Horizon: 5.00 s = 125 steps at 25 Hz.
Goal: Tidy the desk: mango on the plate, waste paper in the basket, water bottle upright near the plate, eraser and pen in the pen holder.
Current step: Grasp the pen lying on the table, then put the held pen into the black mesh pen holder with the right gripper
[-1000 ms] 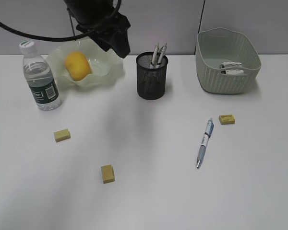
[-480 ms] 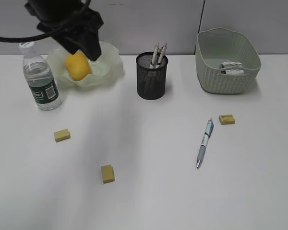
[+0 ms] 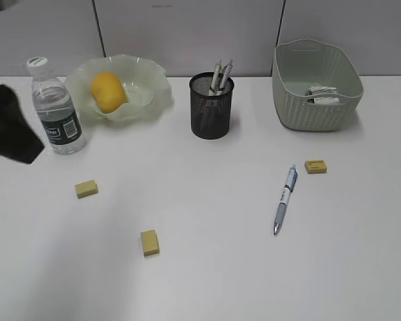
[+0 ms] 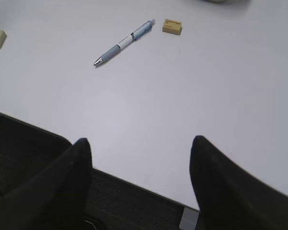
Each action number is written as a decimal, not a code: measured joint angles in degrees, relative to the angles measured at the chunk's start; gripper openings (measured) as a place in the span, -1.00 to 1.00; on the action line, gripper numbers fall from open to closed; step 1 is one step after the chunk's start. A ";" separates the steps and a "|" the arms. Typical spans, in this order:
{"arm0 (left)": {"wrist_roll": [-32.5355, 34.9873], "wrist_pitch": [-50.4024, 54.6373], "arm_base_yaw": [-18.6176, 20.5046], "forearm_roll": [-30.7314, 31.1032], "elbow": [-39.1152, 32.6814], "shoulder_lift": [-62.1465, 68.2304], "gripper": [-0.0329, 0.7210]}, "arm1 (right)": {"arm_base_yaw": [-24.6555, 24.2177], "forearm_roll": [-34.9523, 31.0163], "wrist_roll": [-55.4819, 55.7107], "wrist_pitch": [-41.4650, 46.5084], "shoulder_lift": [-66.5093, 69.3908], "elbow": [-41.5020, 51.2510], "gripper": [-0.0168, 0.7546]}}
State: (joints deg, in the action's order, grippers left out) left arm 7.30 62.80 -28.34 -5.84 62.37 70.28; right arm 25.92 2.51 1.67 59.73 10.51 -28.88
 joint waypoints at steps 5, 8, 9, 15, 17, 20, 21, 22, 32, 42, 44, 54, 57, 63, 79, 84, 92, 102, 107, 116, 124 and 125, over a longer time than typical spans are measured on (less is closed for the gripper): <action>0.00 -2.04 0.00 0.07 -11.76 -17.34 0.27 | 0.00 0.00 0.00 0.00 0.00 0.00 0.36; 0.00 -2.21 0.00 -0.01 -17.28 -29.22 0.29 | 0.00 0.00 0.00 0.00 0.00 0.00 0.36; 0.00 -2.11 0.00 -0.07 -18.87 -32.77 0.33 | 0.00 0.04 0.00 0.00 0.00 0.00 0.36; -3.17 1.39 0.00 -0.08 -25.29 -50.81 0.68 | 0.00 0.04 0.00 -0.06 0.00 0.00 0.36; -3.77 1.87 0.00 -0.08 -26.51 -55.77 0.70 | 0.00 0.04 0.00 0.00 0.00 0.00 0.36; -5.30 2.07 0.00 0.32 -27.71 -60.66 0.68 | 0.00 0.04 0.00 0.00 0.00 0.00 0.36; -6.39 2.07 0.00 0.96 -28.06 -61.61 0.66 | 0.00 0.04 0.00 0.00 0.00 0.00 0.36; -7.30 2.13 0.00 1.79 -28.57 -62.37 0.65 | 0.00 0.04 0.00 0.00 0.00 0.00 0.36; -9.42 -1.27 -0.05 4.86 -32.25 -63.27 0.62 | 0.00 0.04 0.47 -0.07 0.00 0.00 0.36; -9.44 -1.62 -0.05 4.91 -32.30 -63.27 0.62 | 0.00 1.35 6.64 -1.78 12.26 -2.00 0.36; -9.44 -1.62 -0.05 4.91 -32.30 -63.27 0.62 | 0.00 1.39 6.84 -3.76 16.68 -2.59 0.36; -9.44 -1.66 -0.05 4.91 -32.30 -63.27 0.62 | 0.00 0.21 9.01 -9.59 46.18 -9.17 0.36; -9.44 -1.66 -0.05 4.91 -32.30 -63.27 0.62 | 0.00 -1.68 9.69 -10.10 54.65 -13.04 0.36; -9.44 -1.66 -0.05 4.91 -32.36 -64.37 0.62 | 0.00 -2.82 15.67 -11.75 69.85 -21.31 0.36; -9.44 -1.61 13.02 4.98 -32.36 -66.89 0.61 | -0.14 -3.81 30.31 -17.49 97.22 -36.39 0.36; -9.44 -1.61 16.79 4.98 -32.36 -66.89 0.61 | -1.87 -4.34 31.66 -17.44 102.46 -38.88 0.32; -9.44 -1.61 17.42 4.98 -32.36 -66.89 0.61 | -4.30 -5.48 31.97 -19.16 106.20 -39.89 0.17; -9.44 -1.61 17.42 5.03 -32.36 -66.89 0.61 | -4.30 -8.56 31.09 -19.33 109.46 -42.57 0.15; -9.44 -1.61 17.42 5.03 -32.36 -66.91 0.61 | -4.30 -9.40 31.04 -18.41 110.26 -43.31 0.04; -9.44 -1.61 17.42 5.03 -32.36 -66.95 0.53 | -4.35 -10.52 28.85 -18.09 110.36 -43.37 -0.65; -9.44 -1.61 17.42 5.03 -32.36 -67.18 0.51 | -4.35 -12.27 18.89 -12.06 110.86 -50.18 -0.65; -9.44 -1.61 17.42 5.03 -32.36 -67.18 0.51 | -4.35 -12.27 18.12 -11.74 110.45 -51.71 -0.65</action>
State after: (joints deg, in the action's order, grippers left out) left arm -2.14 61.19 -10.92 -0.80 30.01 3.10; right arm 21.57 -9.76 19.79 47.99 120.95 -80.59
